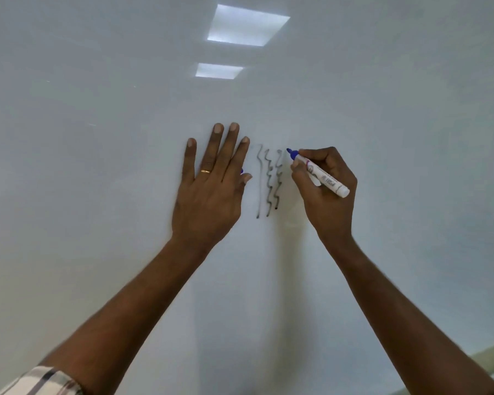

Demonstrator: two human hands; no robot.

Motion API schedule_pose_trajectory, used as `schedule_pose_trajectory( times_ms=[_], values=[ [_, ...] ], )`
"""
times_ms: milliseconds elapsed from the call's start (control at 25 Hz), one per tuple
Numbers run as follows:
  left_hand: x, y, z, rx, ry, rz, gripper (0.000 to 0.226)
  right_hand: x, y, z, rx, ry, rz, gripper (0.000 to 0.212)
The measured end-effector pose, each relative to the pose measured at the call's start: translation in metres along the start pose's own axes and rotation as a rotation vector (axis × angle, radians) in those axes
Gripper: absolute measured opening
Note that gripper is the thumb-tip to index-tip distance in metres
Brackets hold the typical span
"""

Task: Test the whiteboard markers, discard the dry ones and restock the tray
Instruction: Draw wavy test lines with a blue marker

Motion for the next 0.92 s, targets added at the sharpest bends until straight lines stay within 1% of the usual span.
schedule_pose_trajectory(
  times_ms=[200, 320, 440, 560, 720, 840, 920],
  values=[
    [-0.002, 0.002, -0.001, 0.009, 0.004, -0.003, 0.057, -0.005, 0.013, -0.007, 0.050, 0.035, 0.057, 0.008],
    [-0.001, 0.002, -0.001, 0.014, 0.027, -0.003, 0.053, -0.017, 0.026, -0.009, 0.036, 0.029, 0.093, 0.010],
    [-0.001, 0.003, -0.001, 0.021, 0.051, 0.003, 0.051, -0.028, 0.029, -0.010, 0.008, 0.018, 0.068, 0.011],
    [-0.001, 0.003, 0.000, 0.029, 0.069, 0.009, 0.051, -0.047, 0.036, -0.014, 0.002, 0.032, 0.090, 0.016],
    [-0.002, 0.004, -0.001, 0.024, 0.074, 0.010, 0.051, -0.070, 0.050, -0.019, -0.046, -0.004, 0.107, 0.014],
    [-0.002, 0.003, -0.002, 0.017, 0.065, -0.001, 0.052, -0.055, 0.041, -0.023, -0.038, 0.004, 0.103, 0.018],
    [-0.002, 0.002, -0.002, 0.011, 0.061, -0.009, 0.053, -0.033, 0.024, -0.022, 0.004, 0.028, 0.077, 0.012]
  ],
)
Point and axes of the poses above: each hand's wrist, its own x-axis towards the middle knuckle, its own z-axis out of the palm, y = z × x, the point moved 8 cm from there along x, towards the middle knuckle, and after that the axes turned 3 degrees about z, right-handed, at the moved point
